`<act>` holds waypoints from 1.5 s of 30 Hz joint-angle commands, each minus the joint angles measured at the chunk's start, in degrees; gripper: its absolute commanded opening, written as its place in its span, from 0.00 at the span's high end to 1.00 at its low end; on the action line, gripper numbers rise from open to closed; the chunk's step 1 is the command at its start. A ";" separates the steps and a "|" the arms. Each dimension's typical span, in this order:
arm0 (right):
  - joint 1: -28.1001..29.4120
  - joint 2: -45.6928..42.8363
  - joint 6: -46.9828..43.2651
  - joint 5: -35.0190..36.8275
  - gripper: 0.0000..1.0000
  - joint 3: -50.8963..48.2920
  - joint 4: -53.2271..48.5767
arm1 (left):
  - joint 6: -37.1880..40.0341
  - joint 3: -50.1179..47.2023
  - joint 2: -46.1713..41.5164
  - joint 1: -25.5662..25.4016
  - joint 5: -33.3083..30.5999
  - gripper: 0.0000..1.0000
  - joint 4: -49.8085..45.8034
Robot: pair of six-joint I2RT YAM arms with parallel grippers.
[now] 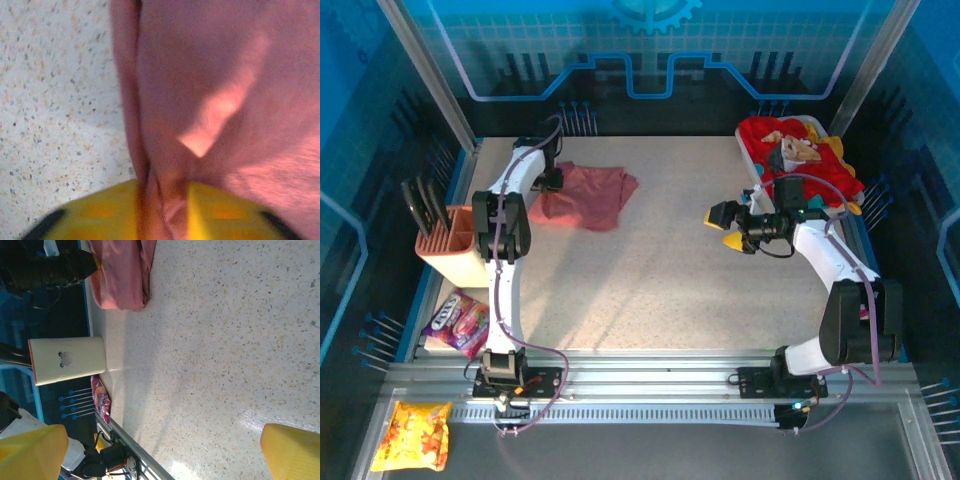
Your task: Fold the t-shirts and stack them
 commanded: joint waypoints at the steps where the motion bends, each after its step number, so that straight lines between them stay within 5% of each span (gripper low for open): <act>1: -0.19 -0.67 -0.24 -0.74 0.00 -0.22 -1.39 | -0.58 0.99 -0.28 1.37 -2.76 0.41 -1.75; 3: -0.07 -0.81 -0.24 -0.81 0.00 -0.27 -1.55 | -1.33 2.48 -0.26 1.59 -3.34 0.26 -3.09; 12: 0.25 -1.53 0.20 -0.74 0.00 -1.03 -0.69 | -6.83 0.62 -10.66 -0.45 7.80 0.16 -2.18; 30: 0.30 -2.49 1.70 -2.09 0.00 -2.56 2.39 | -20.61 -13.82 -18.63 -20.47 19.79 0.18 10.07; 45: -0.17 -1.81 1.08 -2.84 0.00 -4.44 3.51 | -28.69 -12.05 -6.36 -22.94 30.30 0.20 25.28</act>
